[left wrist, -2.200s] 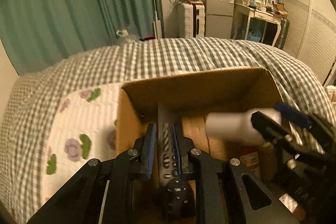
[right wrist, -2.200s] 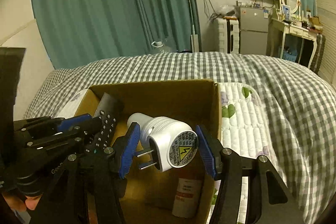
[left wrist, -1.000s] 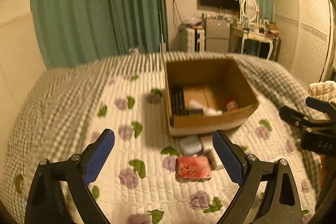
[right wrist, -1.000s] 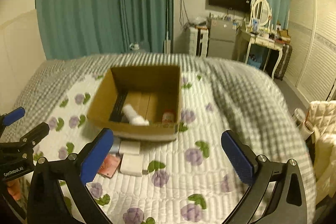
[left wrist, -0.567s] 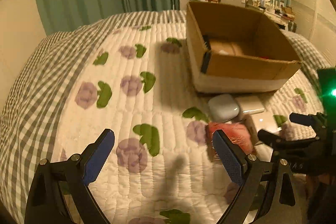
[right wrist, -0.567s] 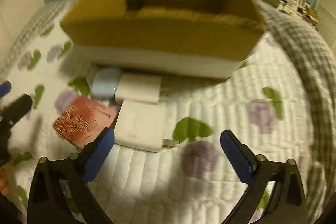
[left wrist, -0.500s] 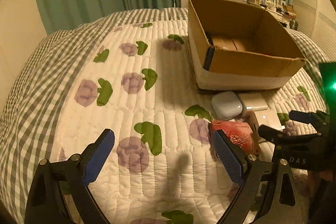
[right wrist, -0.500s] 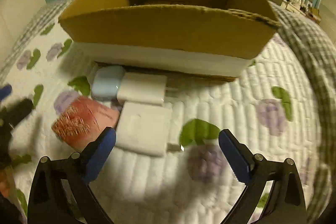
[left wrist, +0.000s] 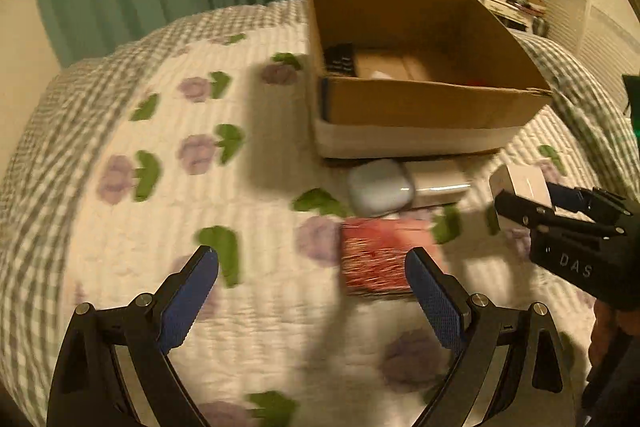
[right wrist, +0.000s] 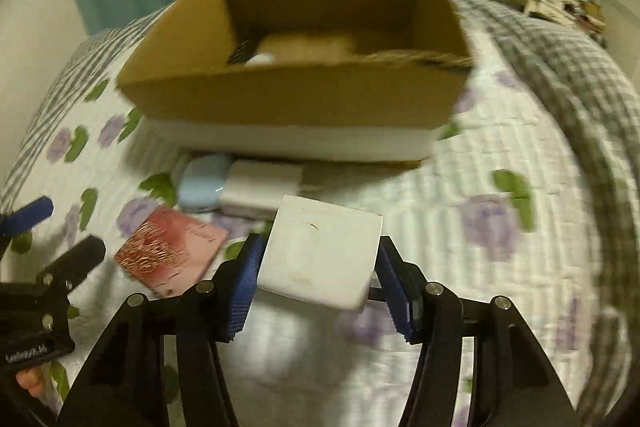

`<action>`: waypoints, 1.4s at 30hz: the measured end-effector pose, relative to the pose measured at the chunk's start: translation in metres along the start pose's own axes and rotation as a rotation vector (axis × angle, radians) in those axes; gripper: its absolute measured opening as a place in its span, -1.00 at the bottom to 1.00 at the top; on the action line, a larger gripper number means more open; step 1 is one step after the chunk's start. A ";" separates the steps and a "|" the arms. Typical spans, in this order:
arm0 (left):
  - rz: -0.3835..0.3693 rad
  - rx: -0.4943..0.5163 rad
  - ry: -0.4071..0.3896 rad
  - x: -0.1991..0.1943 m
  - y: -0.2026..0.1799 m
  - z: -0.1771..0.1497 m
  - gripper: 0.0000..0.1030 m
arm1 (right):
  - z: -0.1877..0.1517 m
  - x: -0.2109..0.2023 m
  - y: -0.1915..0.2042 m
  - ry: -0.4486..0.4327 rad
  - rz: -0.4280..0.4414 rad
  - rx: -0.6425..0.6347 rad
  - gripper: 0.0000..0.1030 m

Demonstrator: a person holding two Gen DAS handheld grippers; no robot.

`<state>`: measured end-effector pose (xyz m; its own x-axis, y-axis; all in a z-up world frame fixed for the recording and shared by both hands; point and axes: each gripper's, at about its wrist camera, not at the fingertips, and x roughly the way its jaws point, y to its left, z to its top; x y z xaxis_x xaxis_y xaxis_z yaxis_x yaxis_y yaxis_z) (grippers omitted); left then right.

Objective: Organize rigid objects
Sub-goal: 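Grasp the red rose card case with the left tool while the right tool grasps the white charger, then lower the card case and charger into the box and open both tools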

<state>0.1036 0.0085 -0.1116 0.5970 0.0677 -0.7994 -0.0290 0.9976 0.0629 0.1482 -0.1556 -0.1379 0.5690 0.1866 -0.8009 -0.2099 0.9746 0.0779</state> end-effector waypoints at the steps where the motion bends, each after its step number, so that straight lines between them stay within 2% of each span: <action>1: -0.016 0.007 0.010 0.003 -0.007 0.002 0.87 | 0.001 -0.003 -0.005 -0.009 -0.012 0.010 0.09; 3: -0.056 0.039 0.035 0.010 -0.019 0.004 0.87 | 0.003 -0.007 -0.013 -0.016 -0.024 0.030 0.09; 8: -0.028 0.104 0.134 0.043 -0.039 0.010 0.87 | 0.004 -0.007 -0.034 -0.016 -0.029 0.077 0.09; 14: -0.062 0.153 0.202 0.066 -0.055 0.014 0.83 | 0.004 0.004 -0.038 -0.003 -0.032 0.104 0.09; 16: -0.065 0.151 0.228 0.073 -0.058 0.014 0.71 | 0.004 0.009 -0.038 -0.002 -0.020 0.114 0.09; 17: -0.057 0.151 0.227 0.072 -0.059 0.014 0.48 | 0.003 0.009 -0.038 -0.004 -0.012 0.118 0.09; 18: -0.057 0.152 0.222 0.070 -0.059 0.015 0.40 | 0.004 0.008 -0.039 -0.008 -0.004 0.120 0.09; 21: -0.074 0.133 0.219 0.061 -0.056 0.017 0.39 | 0.002 -0.002 -0.041 -0.031 0.002 0.102 0.09; 25: -0.125 0.082 0.176 0.029 -0.046 0.015 0.39 | 0.002 -0.027 -0.044 -0.067 0.004 0.095 0.09; 30: -0.129 0.047 0.099 -0.019 -0.037 0.018 0.39 | 0.001 -0.062 -0.041 -0.095 -0.012 0.084 0.09; 33: -0.116 0.032 0.029 -0.051 -0.027 0.026 0.39 | 0.004 -0.085 -0.039 -0.122 0.007 0.093 0.09; 37: -0.087 0.032 -0.053 -0.081 -0.030 0.050 0.39 | 0.021 -0.119 -0.031 -0.181 0.010 0.070 0.09; 42: -0.081 0.057 -0.131 -0.105 -0.028 0.079 0.39 | 0.059 -0.161 -0.019 -0.265 0.043 -0.003 0.09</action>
<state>0.1049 -0.0272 0.0176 0.6949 -0.0192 -0.7189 0.0669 0.9970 0.0380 0.1077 -0.1966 0.0242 0.7477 0.2544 -0.6133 -0.2405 0.9648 0.1069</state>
